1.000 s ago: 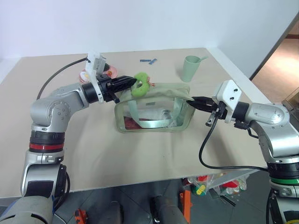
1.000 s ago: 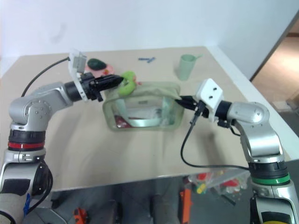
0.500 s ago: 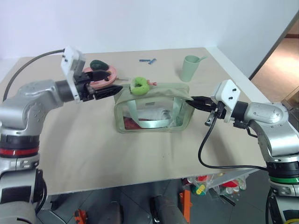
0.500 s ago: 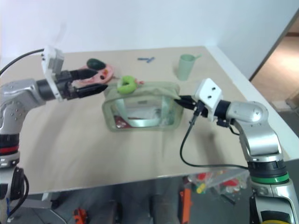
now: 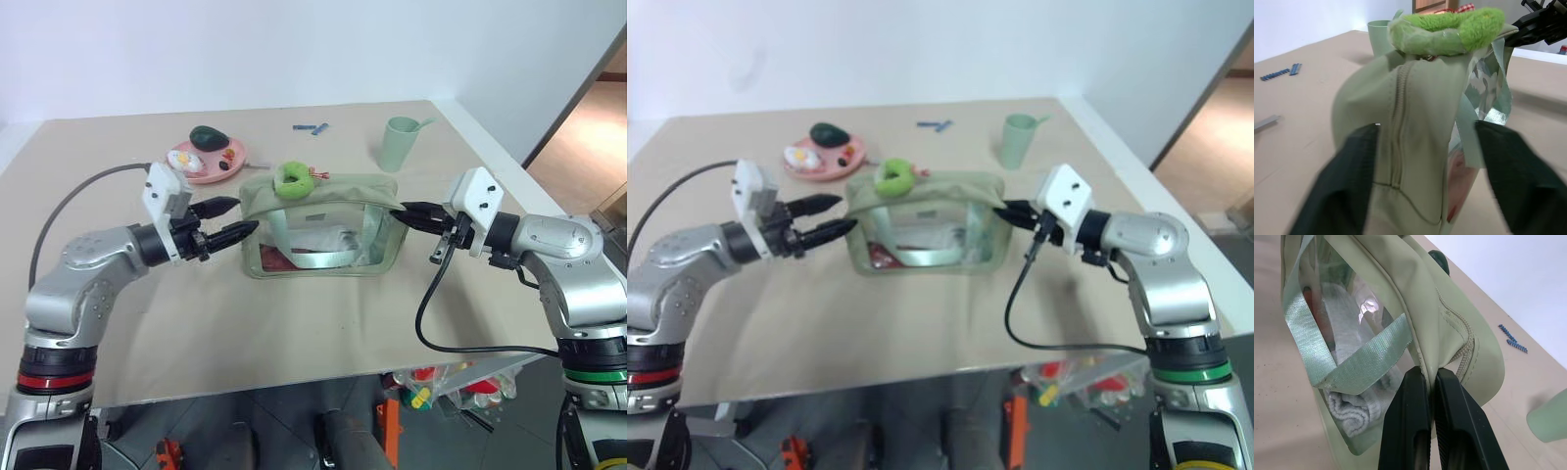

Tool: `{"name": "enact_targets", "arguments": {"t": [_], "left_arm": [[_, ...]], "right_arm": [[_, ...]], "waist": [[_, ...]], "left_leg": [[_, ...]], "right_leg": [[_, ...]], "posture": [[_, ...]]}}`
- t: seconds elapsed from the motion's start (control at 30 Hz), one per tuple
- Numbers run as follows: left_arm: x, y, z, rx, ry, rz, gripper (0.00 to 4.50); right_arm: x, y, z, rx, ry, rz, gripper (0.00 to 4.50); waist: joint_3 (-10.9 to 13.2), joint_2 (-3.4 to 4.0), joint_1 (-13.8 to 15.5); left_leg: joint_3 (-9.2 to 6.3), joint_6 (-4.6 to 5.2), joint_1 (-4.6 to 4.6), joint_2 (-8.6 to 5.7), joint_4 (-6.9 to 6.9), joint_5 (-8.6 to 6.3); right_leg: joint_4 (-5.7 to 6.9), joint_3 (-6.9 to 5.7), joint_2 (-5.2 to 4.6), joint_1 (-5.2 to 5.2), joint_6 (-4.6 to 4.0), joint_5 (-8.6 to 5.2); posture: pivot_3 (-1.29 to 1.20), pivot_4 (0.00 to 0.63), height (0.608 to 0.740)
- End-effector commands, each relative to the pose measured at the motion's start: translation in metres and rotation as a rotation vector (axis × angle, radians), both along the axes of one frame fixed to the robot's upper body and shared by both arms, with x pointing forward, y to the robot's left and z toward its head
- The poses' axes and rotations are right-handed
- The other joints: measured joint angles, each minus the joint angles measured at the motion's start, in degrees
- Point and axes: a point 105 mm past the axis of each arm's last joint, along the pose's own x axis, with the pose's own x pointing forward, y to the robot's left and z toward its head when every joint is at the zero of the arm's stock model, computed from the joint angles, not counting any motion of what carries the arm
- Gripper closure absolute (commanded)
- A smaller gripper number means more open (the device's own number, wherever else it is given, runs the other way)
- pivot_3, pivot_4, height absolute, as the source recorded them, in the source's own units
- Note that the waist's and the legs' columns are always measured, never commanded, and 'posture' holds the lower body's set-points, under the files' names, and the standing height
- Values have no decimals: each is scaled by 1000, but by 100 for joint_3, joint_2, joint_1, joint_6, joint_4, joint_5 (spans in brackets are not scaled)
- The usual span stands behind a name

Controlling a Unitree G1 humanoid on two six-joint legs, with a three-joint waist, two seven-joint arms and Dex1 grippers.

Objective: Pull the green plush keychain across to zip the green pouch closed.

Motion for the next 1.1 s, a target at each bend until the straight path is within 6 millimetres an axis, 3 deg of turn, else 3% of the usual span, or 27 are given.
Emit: {"name": "enact_targets", "arguments": {"t": [0.03, 0.17, 0.2, 0.37, 0.6, 0.7, 0.8, 0.93, 1.1], "left_arm": [[0, -2, 5, 2, -34, -2, 3000], [2, -3, 4, 5, -30, -7, 4368], [2, -4, 4, 4, -29, -9, 4493], [1, -9, 5, 5, -26, -31, 4500], [1, -14, 9, -2, -25, -49, 4500], [1, -18, 10, -6, -26, -59, 4500], [0, -22, 11, -12, -29, -64, 4500], [0, -25, 11, -17, -32, -57, 4500], [1, -26, 12, -19, -35, -43, 4500]], "right_arm": [[-2, 6, 7, -2, -29, 32, 4500], [-2, 3, 8, 40, 23, 9, 4500], [-2, 2, 10, 39, 26, 3, 4155], [-12, 4, 14, 15, 42, 56, 2429], [-14, -1, 52, 50, 22, 39, 123], [-18, 21, 74, 109, -18, 103, 34], [-19, 55, 87, 131, -83, 188, 34], [-17, 92, 78, 113, -73, 285, 34], [-9, 101, 63, 77, -74, 304, 34]], "waist": [[0, 0, 0], [0, 0, 0], [0, 0, -1], [0, 0, 14], [1, 0, 20], [1, -1, 11], [1, -1, 2], [1, -2, 17], [1, -2, 32]], "left_leg": [[0, 0, 0, 0, 0, 0], [0, 0, -2, 0, 0, 0], [0, 0, -1, 0, 0, 0], [-1, 2, -4, -3, 0, 1], [-2, 2, -12, -9, 0, 1], [-3, 2, -11, -9, 0, 1], [-9, 2, -10, -3, 0, 1], [-15, 2, -14, -1, 0, 1], [-15, 2, -34, -10, 1, 1]], "right_leg": [[0, -1, 0, 0, 0, 0], [0, 0, 0, -1, 0, 0], [0, 1, 0, 0, 0, 0], [0, 1, -1, 0, 0, 0], [-1, 4, -5, -2, 3, -2], [-2, 3, -4, -2, 3, -2], [-2, -2, 0, -1, 2, -2], [-1, -8, 2, -3, 2, -1], [-5, -7, -12, -9, 12, -7]], "posture": [[0, 150, 740], [0, 150, 740], [0, 150, 740], [0, 150, 740], [0, 150, 740], [0, 150, 740], [0, 150, 740], [0, 150, 740], [0, 150, 740]]}}
